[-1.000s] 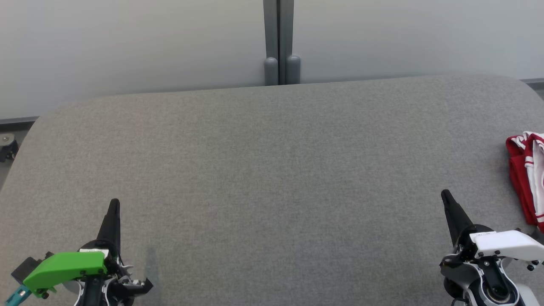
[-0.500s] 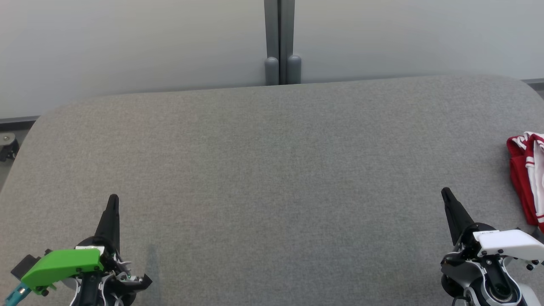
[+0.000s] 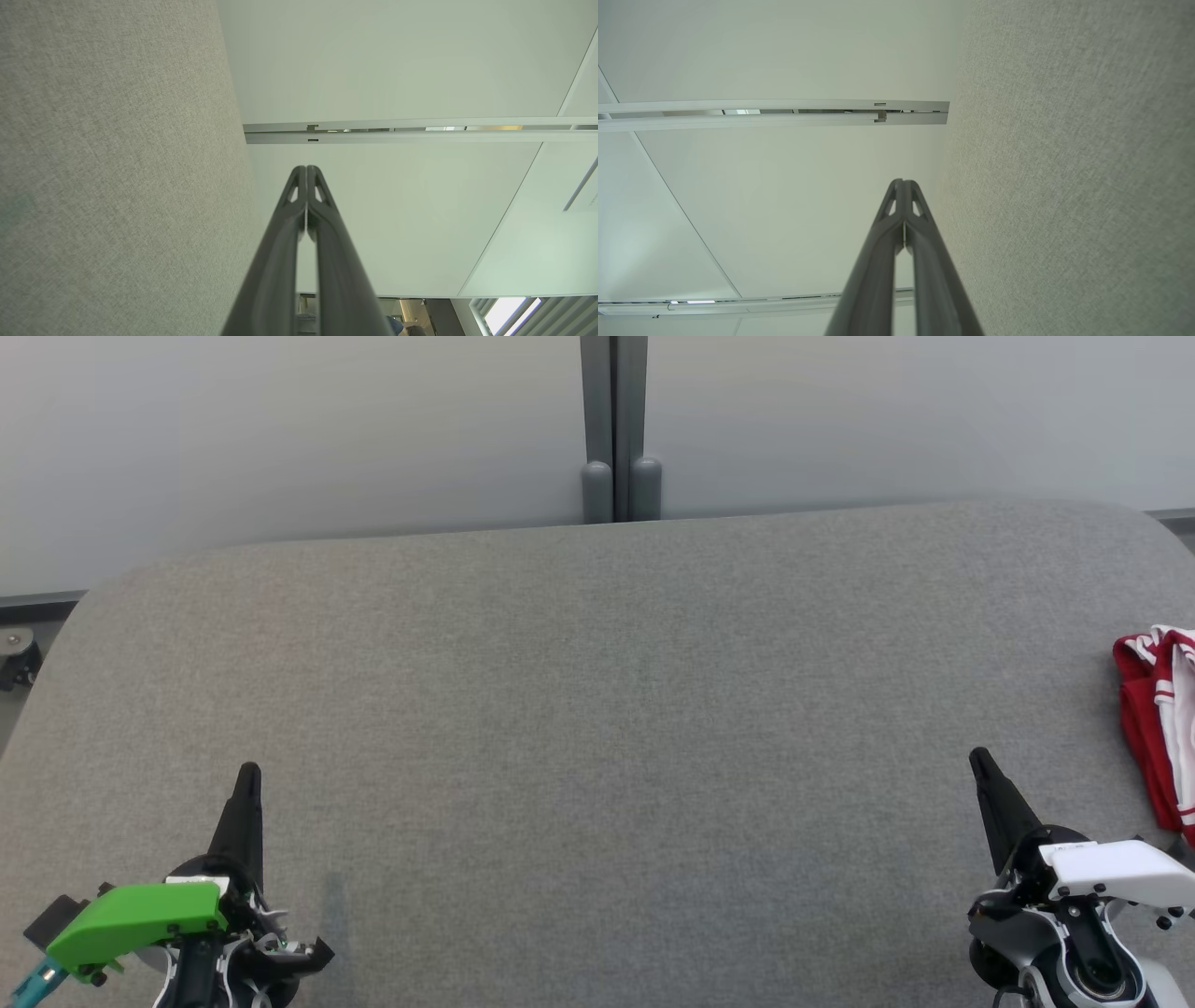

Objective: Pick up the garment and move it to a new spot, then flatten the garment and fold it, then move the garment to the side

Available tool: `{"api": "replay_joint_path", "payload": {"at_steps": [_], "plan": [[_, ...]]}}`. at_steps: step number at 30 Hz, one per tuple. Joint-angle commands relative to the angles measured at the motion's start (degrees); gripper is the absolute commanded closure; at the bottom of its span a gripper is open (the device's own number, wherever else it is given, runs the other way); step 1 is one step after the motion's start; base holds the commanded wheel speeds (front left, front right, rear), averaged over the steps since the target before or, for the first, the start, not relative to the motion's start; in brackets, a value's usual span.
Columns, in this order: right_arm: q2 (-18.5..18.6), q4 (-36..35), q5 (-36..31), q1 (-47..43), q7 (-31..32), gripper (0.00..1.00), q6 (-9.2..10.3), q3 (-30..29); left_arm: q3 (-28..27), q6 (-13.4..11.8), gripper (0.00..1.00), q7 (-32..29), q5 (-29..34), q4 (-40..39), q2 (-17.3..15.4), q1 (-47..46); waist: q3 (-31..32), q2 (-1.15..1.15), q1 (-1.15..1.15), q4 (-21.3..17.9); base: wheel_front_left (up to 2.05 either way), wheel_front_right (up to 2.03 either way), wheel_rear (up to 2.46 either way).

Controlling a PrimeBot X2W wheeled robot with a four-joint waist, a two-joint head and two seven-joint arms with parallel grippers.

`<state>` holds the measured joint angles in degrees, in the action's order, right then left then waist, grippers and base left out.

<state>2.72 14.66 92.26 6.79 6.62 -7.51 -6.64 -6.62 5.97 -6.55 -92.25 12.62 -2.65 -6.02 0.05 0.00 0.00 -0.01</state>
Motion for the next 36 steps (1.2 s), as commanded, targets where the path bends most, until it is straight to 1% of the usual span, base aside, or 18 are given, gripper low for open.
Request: {"api": "replay_joint_path", "payload": {"at_steps": [1, 36], "plan": [[0.3, -0.2, 0.1, 0.4, 0.2, 1.00, 0.04, -0.1, -0.1, -0.2, 1.00, -0.2, -0.2, -0.2, -0.4, -0.8, 0.0, 0.00, 0.00, 0.0, 0.00, 0.00, 0.00], [0.3, -0.2, 0.1, 0.4, 0.2, 1.00, 0.03, -0.1, -0.1, -0.2, 1.00, -0.2, -0.2, -0.2, -0.4, -0.8, 0.0, 0.00, 0.00, 0.0, 0.00, 0.00, 0.00]]}}
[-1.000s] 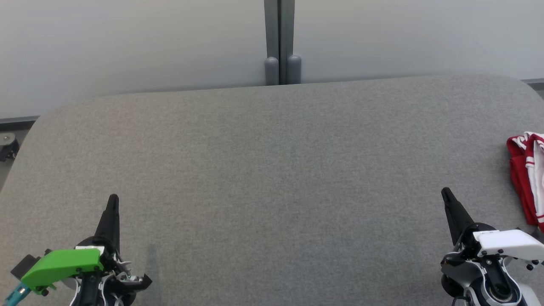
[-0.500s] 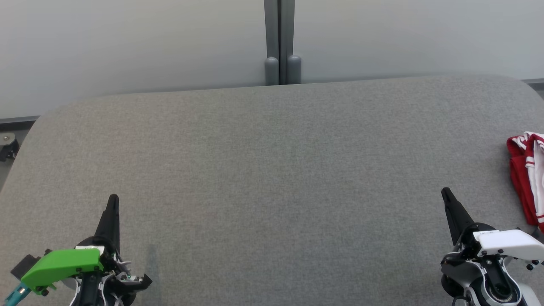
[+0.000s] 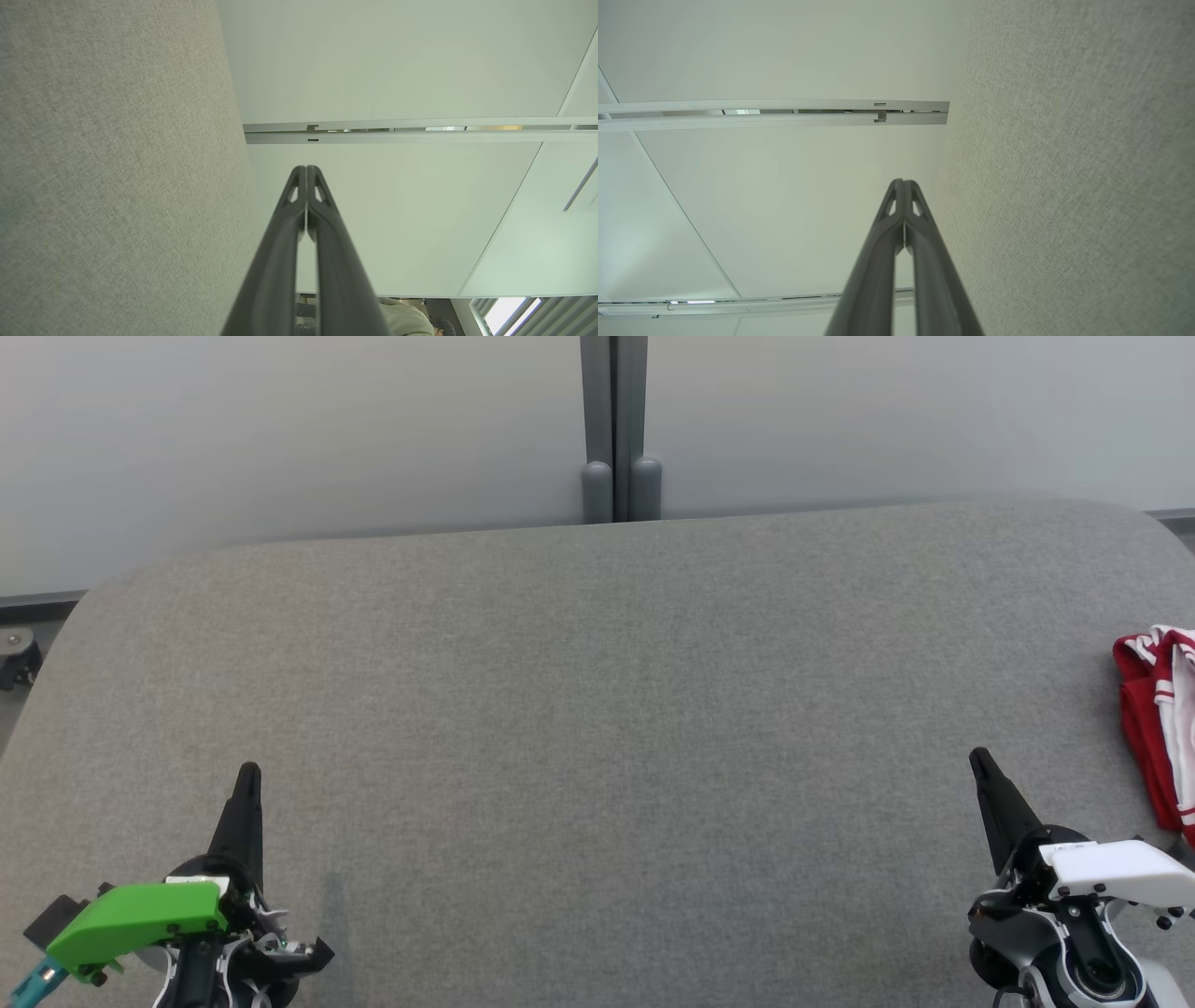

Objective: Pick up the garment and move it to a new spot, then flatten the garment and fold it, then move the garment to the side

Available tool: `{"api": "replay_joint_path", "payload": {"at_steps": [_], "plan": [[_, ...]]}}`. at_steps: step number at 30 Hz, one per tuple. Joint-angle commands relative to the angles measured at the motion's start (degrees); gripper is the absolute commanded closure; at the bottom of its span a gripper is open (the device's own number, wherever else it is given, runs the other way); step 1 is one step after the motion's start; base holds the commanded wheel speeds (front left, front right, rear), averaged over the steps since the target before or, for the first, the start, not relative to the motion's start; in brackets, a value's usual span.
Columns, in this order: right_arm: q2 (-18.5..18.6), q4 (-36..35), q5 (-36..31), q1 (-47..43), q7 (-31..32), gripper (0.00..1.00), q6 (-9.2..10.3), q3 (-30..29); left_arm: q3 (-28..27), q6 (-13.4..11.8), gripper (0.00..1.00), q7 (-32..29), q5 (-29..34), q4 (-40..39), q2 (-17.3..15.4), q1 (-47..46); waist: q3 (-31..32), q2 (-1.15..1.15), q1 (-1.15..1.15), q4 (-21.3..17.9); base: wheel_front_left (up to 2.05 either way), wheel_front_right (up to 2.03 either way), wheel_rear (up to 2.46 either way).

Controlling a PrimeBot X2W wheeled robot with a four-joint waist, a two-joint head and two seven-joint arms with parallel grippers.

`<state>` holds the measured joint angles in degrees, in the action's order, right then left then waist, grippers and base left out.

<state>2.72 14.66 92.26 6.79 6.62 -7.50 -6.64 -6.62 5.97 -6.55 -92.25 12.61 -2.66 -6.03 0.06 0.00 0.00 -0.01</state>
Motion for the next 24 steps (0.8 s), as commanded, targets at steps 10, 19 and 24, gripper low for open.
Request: {"api": "replay_joint_path", "payload": {"at_steps": [10, 19, 24], "plan": [[0.3, -0.2, 0.1, 0.4, 0.2, 1.00, 0.02, -0.1, -0.1, -0.2, 1.00, -0.2, -0.2, -0.2, -0.4, -0.8, 0.0, 0.00, 0.00, 0.0, 0.00, 0.00, 0.00], [0.3, -0.2, 0.1, 0.4, 0.2, 1.00, 0.02, -0.1, -0.1, -0.2, 1.00, -0.2, -0.2, -0.2, -0.4, -0.8, 0.0, 0.00, 0.00, 0.0, 0.00, 0.00, 0.00], [0.3, -0.2, 0.1, 0.4, 0.2, 1.00, 0.02, -0.1, -0.1, -0.2, 1.00, -0.2, -0.2, -0.2, -0.4, -0.8, 0.0, 0.00, 0.00, 0.0, 0.00, 0.00, 0.00]]}}
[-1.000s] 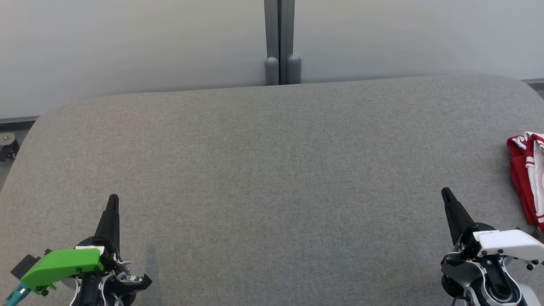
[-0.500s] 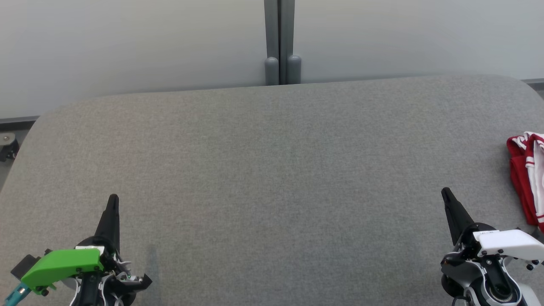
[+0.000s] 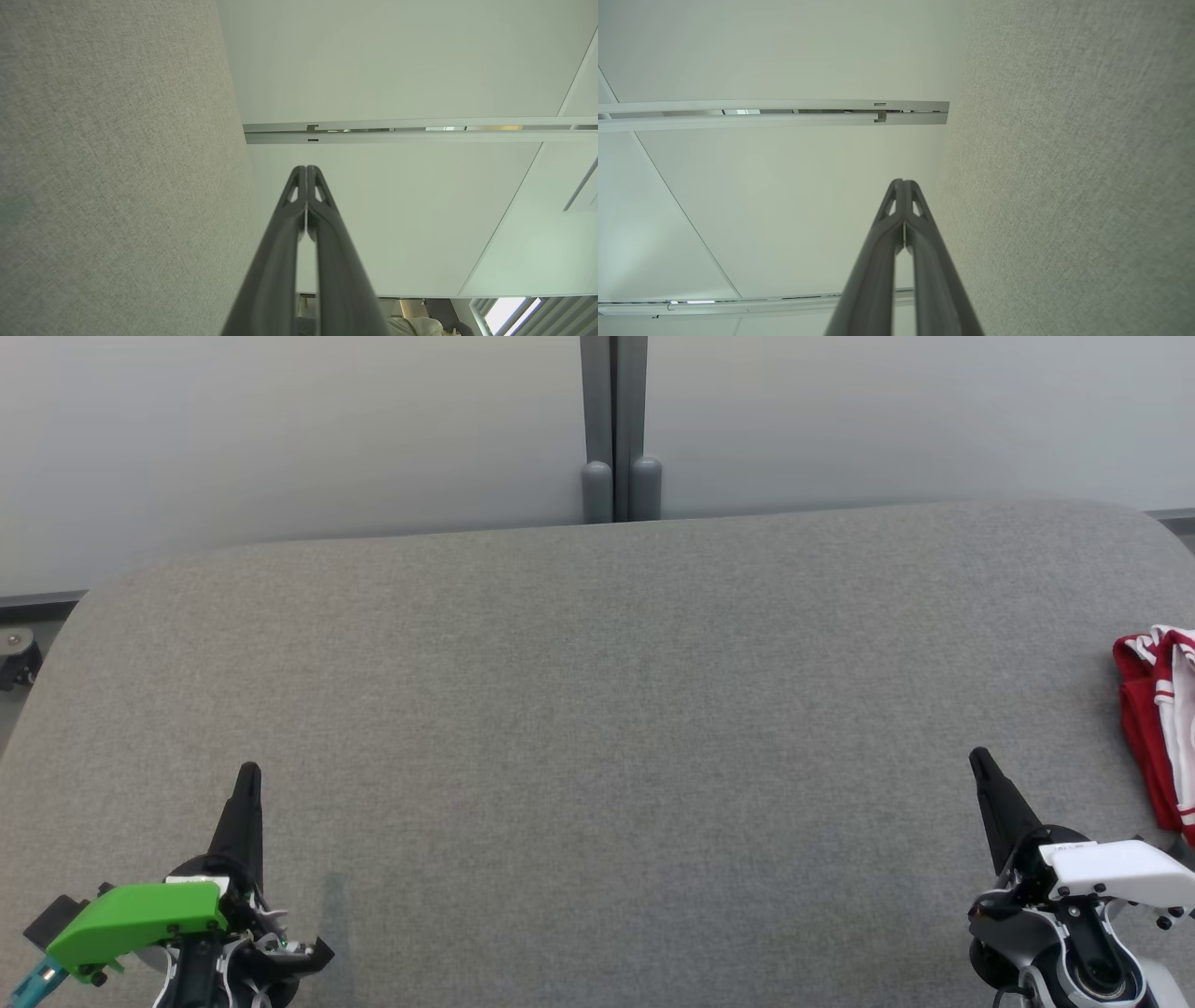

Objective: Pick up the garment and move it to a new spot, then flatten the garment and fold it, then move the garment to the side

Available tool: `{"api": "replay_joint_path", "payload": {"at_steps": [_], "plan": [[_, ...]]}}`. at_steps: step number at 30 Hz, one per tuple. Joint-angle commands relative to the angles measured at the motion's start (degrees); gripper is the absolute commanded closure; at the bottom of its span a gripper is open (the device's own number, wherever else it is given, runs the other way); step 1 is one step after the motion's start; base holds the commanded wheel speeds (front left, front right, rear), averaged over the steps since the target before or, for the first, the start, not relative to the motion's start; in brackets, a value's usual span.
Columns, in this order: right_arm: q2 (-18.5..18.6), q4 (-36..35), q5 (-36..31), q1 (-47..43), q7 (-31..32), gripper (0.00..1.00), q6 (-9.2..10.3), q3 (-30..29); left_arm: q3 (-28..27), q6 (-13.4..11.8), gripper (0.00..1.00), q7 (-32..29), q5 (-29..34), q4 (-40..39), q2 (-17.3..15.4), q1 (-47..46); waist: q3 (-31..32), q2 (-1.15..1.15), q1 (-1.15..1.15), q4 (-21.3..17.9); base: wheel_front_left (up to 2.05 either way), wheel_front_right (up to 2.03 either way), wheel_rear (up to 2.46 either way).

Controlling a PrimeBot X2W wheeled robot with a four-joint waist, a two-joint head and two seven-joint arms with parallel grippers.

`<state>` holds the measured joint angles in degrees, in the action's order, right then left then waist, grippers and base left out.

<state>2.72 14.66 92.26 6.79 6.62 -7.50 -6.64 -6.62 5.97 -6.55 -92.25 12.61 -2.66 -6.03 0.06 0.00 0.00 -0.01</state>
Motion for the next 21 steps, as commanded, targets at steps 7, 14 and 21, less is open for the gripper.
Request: {"api": "replay_joint_path", "payload": {"at_steps": [7, 14, 21], "plan": [[0.3, -0.2, 0.1, 0.4, 0.2, 1.00, 0.02, -0.1, -0.1, -0.2, 1.00, -0.2, -0.2, -0.2, -0.4, -0.8, 0.0, 0.00, 0.00, 0.0, 0.00, 0.00, 0.00], [0.3, -0.2, 0.1, 0.4, 0.2, 1.00, 0.01, -0.1, -0.1, -0.1, 1.00, -0.2, -0.2, -0.2, -0.4, -0.8, 0.0, 0.00, 0.00, 0.0, 0.00, 0.00, 0.00], [0.3, -0.2, 0.1, 0.4, 0.2, 1.00, 0.01, -0.1, -0.1, -0.1, 1.00, -0.2, -0.2, -0.2, -0.4, -0.8, 0.0, 0.00, 0.00, 0.0, 0.00, 0.00, 0.00]]}}
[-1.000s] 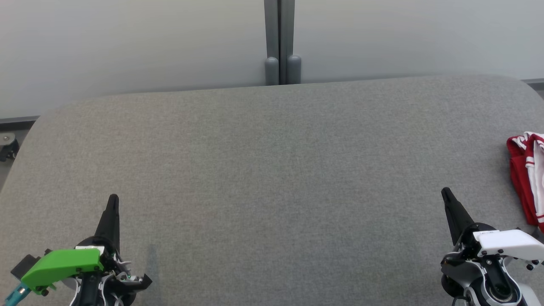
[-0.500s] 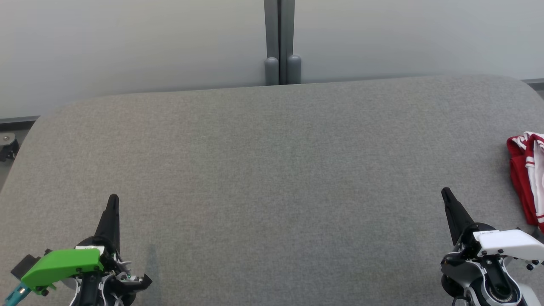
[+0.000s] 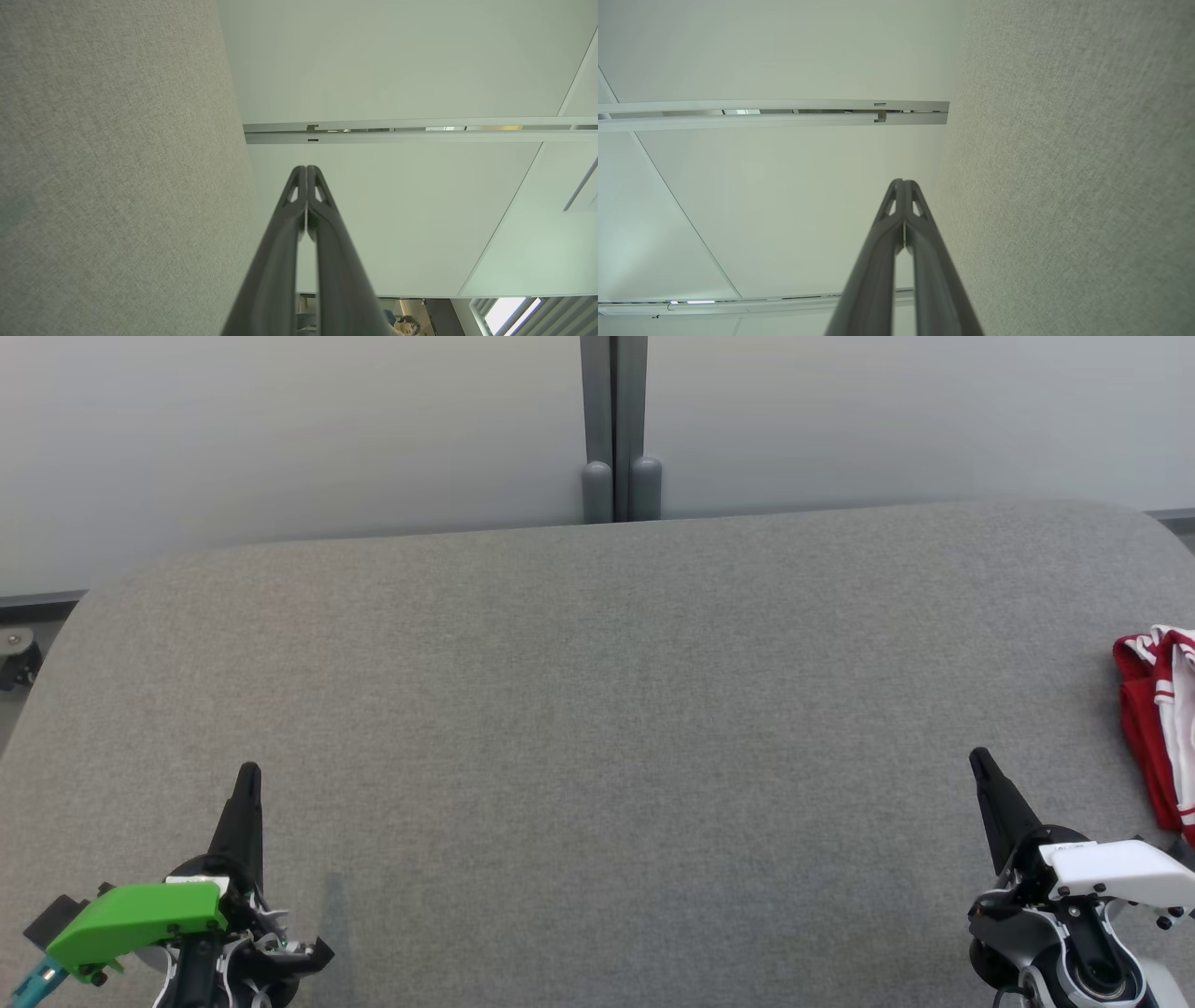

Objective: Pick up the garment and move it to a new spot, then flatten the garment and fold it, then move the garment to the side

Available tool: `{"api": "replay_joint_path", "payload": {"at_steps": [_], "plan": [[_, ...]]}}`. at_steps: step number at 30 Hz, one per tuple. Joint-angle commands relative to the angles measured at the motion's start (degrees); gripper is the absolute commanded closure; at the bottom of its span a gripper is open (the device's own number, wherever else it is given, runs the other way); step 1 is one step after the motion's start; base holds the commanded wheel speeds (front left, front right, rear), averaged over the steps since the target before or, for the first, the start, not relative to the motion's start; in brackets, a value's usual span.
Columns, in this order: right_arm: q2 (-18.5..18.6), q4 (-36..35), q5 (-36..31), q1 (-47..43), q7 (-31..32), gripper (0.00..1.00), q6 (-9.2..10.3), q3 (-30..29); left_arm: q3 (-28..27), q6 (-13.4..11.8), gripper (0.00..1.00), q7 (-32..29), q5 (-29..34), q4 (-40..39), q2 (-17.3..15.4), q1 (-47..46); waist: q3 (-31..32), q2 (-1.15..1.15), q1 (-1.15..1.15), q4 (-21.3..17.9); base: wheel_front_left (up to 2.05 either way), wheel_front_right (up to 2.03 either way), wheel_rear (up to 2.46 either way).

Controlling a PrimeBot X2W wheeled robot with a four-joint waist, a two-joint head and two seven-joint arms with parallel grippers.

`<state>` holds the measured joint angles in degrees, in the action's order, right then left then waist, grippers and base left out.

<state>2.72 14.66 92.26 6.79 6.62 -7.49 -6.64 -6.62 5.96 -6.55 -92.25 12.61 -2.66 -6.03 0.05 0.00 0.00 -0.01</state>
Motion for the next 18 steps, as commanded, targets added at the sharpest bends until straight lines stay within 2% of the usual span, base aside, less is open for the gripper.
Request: {"api": "replay_joint_path", "payload": {"at_steps": [1, 18], "plan": [[0.3, -0.2, 0.1, 0.4, 0.2, 1.00, 0.00, -0.1, -0.1, -0.1, 1.00, -0.2, -0.2, -0.2, -0.4, -0.8, 0.0, 0.00, 0.00, 0.0, 0.00, 0.00, 0.00], [0.3, -0.2, 0.1, 0.4, 0.2, 1.00, 0.00, -0.1, -0.1, -0.1, 1.00, -0.2, -0.2, -0.2, -0.4, -0.8, 0.0, 0.00, 0.00, 0.0, 0.00, 0.00, 0.00]]}}
